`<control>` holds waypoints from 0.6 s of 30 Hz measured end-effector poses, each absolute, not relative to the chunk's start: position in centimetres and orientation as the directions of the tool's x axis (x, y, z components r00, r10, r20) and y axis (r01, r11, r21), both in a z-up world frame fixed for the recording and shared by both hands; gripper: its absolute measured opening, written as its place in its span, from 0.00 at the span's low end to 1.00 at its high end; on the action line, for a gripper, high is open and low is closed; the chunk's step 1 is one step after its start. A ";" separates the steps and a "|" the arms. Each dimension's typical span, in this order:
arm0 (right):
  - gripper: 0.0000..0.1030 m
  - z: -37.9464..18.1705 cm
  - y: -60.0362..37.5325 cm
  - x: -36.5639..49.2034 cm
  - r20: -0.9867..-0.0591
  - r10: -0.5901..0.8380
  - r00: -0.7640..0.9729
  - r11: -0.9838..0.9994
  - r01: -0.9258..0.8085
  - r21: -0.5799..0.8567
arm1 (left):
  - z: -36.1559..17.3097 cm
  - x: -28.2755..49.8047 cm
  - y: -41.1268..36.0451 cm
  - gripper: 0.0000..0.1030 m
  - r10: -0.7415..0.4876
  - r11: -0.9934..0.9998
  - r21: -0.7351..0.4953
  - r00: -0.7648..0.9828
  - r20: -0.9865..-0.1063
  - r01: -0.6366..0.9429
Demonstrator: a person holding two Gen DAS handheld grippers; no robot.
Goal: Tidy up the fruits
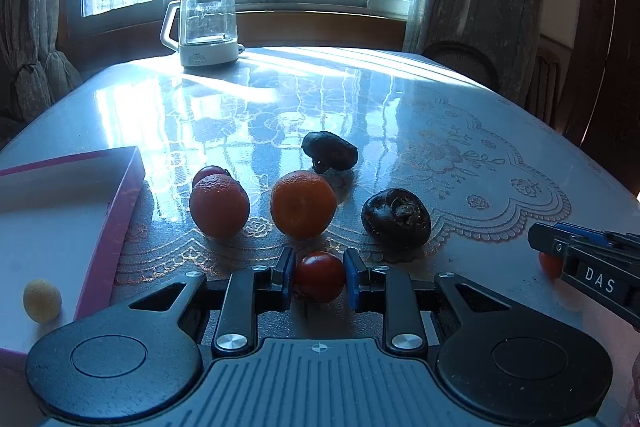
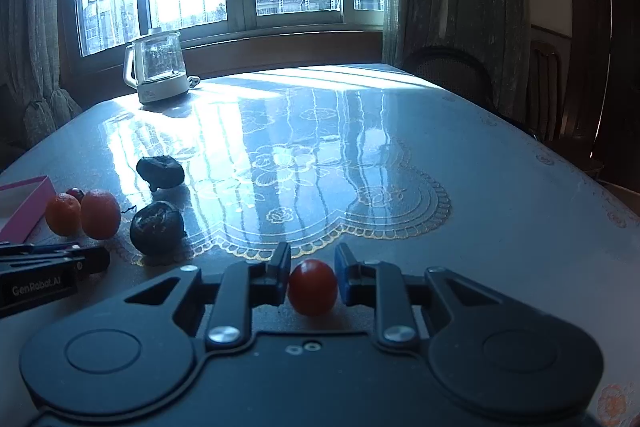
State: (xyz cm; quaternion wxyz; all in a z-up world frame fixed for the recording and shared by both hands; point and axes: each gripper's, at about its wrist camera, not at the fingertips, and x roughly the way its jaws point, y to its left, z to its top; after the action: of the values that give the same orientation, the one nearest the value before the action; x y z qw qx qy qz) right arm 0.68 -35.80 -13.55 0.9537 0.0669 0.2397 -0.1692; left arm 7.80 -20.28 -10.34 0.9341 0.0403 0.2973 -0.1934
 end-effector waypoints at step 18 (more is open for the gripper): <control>0.26 -14.0 -35.6 0.1 -0.513 -0.302 0.804 0.923 0.382 0.054 | -7.4 7.2 -17.1 0.25 -0.348 0.931 -0.086 0.788 -0.508 0.355</control>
State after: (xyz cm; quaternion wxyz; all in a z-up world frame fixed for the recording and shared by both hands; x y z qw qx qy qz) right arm 0.07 -35.63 -14.01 0.9464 0.0777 0.2561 -0.1807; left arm 7.24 -17.12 -7.41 0.9456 0.0070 0.2670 -0.1859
